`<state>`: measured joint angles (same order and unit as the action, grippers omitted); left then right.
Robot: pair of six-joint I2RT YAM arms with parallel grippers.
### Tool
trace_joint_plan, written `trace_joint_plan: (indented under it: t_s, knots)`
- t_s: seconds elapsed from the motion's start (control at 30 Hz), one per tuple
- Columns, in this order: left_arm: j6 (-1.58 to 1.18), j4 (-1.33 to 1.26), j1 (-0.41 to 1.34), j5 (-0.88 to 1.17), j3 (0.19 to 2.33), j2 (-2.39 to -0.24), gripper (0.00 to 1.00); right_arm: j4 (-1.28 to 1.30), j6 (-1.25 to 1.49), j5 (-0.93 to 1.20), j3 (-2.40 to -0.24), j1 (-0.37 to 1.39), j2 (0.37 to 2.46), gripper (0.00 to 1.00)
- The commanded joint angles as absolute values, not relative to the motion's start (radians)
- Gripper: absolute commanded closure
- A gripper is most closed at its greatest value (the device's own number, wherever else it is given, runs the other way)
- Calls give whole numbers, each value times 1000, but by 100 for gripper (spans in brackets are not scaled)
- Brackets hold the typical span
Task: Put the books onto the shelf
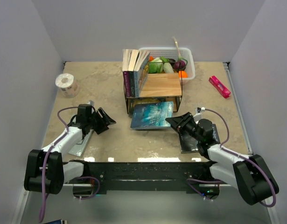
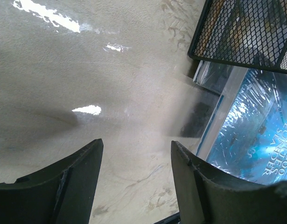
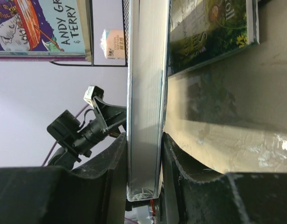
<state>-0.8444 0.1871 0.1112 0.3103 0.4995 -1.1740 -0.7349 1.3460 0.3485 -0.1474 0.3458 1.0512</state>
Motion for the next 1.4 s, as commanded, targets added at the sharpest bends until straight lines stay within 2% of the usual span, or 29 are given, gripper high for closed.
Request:
trace_joint_plan:
  t_s: [0.0, 0.17, 0.53, 1.07, 1.13, 1.17, 1.3, 1.37]
  knots:
    - [-824, 130, 98, 331, 540, -1189, 36, -1075, 1378, 339, -255, 342, 1101, 100]
    - [-828, 117, 98, 336, 551, -1219, 36, -1138, 1376, 342, -287, 344, 1218, 100]
    - [-842, 71, 98, 347, 566, -1275, 37, -1094, 1312, 353, -334, 342, 1411, 100]
    - [-862, -18, 98, 385, 572, -1356, 39, -706, 1140, 345, -472, 342, 1494, 100]
    - [-862, -23, 98, 387, 575, -1364, 39, -664, 1128, 339, -486, 344, 1497, 93]
    - [-861, -25, 98, 387, 578, -1365, 39, -640, 1120, 337, -488, 344, 1496, 83]
    - [-861, -34, 98, 393, 580, -1381, 39, -563, 1086, 321, -499, 342, 1485, 62]
    - [-859, -37, 98, 397, 583, -1388, 39, -511, 1063, 308, -509, 344, 1477, 58]
